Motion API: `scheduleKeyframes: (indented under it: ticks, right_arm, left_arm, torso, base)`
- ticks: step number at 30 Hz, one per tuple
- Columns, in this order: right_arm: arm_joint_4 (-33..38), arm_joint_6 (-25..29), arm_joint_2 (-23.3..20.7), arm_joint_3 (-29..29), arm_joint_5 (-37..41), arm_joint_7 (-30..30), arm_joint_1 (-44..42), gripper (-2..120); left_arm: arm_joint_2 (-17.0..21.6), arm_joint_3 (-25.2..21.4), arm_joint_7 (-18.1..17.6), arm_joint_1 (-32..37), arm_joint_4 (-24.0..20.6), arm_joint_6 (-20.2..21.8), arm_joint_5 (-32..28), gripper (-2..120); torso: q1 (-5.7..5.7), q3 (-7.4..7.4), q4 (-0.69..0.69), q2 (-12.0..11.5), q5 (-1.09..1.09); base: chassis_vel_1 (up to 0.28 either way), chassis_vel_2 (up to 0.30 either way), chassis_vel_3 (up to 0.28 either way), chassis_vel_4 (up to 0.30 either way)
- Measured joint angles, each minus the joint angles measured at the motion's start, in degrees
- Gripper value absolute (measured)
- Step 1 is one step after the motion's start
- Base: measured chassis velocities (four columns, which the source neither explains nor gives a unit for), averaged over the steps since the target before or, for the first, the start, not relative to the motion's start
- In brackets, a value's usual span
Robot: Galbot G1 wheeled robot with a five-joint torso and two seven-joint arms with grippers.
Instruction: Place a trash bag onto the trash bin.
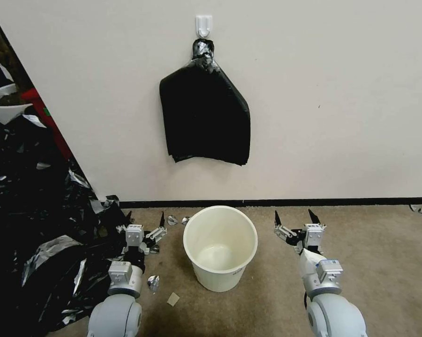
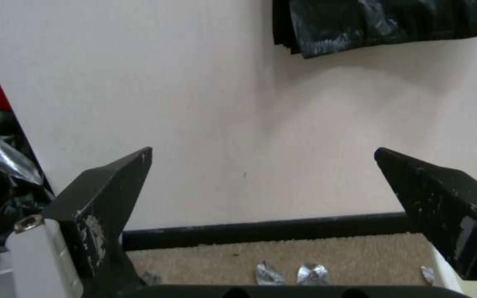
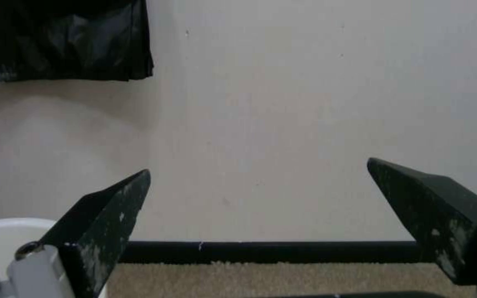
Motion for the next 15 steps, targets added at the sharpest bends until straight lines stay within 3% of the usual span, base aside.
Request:
scheduleKeyframes:
  ticks: [15]
  right_arm:
    - [0.00, 0.00, 0.00, 0.00, 0.00, 0.00, 0.00, 100]
  left_arm:
    - [0.00, 0.00, 0.00, -0.01, 0.00, 0.00, 0.00, 100]
  torso:
    - [0.00, 0.00, 0.00, 0.00, 0.00]
  base:
    - [0.000, 0.000, 0.000, 0.000]
